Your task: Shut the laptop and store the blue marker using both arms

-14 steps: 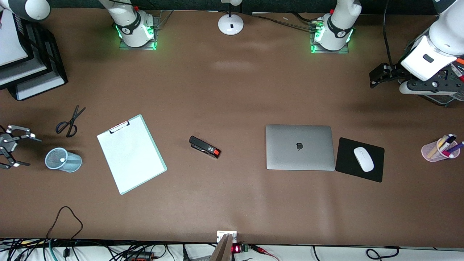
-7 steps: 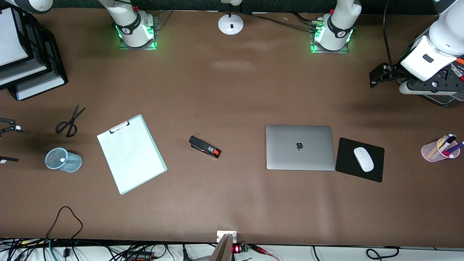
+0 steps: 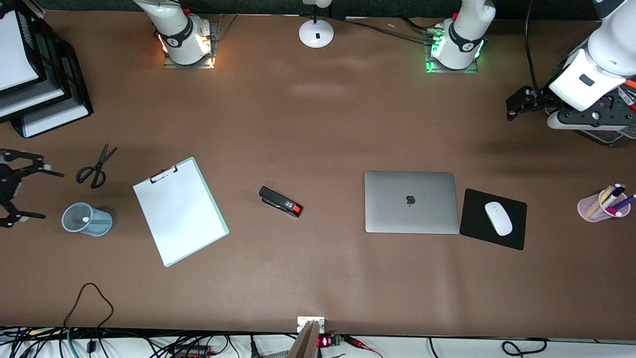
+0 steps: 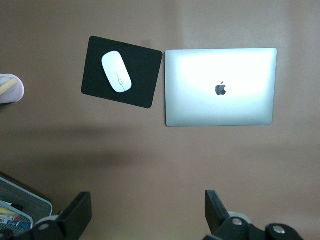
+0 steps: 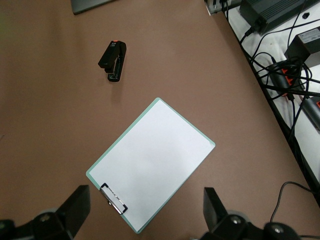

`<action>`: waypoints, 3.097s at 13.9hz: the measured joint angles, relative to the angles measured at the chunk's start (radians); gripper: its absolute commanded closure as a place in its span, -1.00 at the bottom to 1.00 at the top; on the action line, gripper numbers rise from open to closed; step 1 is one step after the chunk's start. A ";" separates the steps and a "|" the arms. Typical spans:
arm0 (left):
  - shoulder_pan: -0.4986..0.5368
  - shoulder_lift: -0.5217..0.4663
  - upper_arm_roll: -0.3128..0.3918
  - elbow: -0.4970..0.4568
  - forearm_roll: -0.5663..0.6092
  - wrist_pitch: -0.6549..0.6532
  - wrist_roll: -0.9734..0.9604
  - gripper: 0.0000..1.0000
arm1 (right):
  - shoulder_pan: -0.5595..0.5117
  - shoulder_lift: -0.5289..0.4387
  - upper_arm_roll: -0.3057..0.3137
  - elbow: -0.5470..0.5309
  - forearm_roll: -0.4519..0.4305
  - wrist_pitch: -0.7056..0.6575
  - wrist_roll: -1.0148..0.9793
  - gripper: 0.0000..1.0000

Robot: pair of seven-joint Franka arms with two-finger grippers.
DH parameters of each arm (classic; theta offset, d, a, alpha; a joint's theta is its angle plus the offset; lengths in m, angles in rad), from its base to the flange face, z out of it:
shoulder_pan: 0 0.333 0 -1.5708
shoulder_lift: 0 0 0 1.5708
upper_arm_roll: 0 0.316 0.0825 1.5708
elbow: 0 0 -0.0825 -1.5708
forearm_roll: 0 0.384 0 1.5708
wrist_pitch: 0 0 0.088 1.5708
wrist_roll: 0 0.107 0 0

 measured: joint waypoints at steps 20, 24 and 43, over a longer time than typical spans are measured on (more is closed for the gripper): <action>0.000 0.000 0.000 0.000 0.000 0.000 0.000 -1.00 | 0.226 -0.202 -0.008 -0.461 -0.399 0.159 1.345 -1.00; 0.000 0.000 0.000 0.000 0.000 0.000 0.000 -1.00 | 0.089 -0.271 -0.015 -0.461 -0.402 0.163 1.312 -1.00; 0.000 0.000 0.000 0.000 0.000 -0.001 0.000 -1.00 | 0.108 -0.486 -0.004 -0.509 -0.445 0.020 1.347 -1.00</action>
